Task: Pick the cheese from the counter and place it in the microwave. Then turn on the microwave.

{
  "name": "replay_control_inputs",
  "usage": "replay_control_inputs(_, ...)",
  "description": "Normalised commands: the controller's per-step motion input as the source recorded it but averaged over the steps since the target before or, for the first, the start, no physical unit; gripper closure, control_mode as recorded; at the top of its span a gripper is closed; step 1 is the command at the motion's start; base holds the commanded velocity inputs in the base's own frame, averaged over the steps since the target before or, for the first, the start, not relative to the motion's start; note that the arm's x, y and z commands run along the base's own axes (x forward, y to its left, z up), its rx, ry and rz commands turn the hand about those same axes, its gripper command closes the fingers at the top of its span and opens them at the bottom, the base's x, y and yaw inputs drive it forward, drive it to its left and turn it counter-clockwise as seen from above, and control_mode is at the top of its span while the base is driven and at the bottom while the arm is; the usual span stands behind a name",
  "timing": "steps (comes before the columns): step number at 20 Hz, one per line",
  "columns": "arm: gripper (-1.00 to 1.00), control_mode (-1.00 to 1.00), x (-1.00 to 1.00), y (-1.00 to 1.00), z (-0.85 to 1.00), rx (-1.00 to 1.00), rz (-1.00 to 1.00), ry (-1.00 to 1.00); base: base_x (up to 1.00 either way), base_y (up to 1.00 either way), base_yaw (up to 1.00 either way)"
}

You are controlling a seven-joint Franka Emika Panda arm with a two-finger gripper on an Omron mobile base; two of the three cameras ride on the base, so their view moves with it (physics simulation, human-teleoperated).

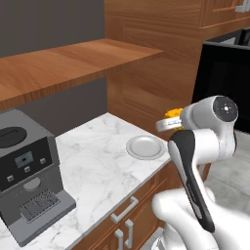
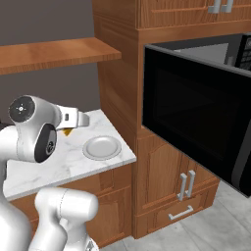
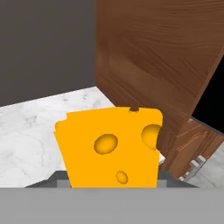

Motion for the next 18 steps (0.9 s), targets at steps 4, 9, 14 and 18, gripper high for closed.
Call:
replay_control_inputs(4, 1.0, -1.0, -0.26, -0.01, 0.21, 0.0, 0.0, -0.02, 0.0, 0.0, 0.0)
replay_control_inputs(9, 1.0, -1.0, -0.26, -0.03, 0.14, 0.0, 0.0, -0.02, 0.0, 0.0, 0.0)
replay_control_inputs(14, 1.0, -1.0, -0.27, -0.02, 0.11, 0.0, 0.0, -0.05, 0.0, 0.0, 0.0)
replay_control_inputs(18, 1.0, -1.0, -0.26, 0.0, 0.08, 0.0, 0.0, -0.06, 0.0, 0.0, 0.0)
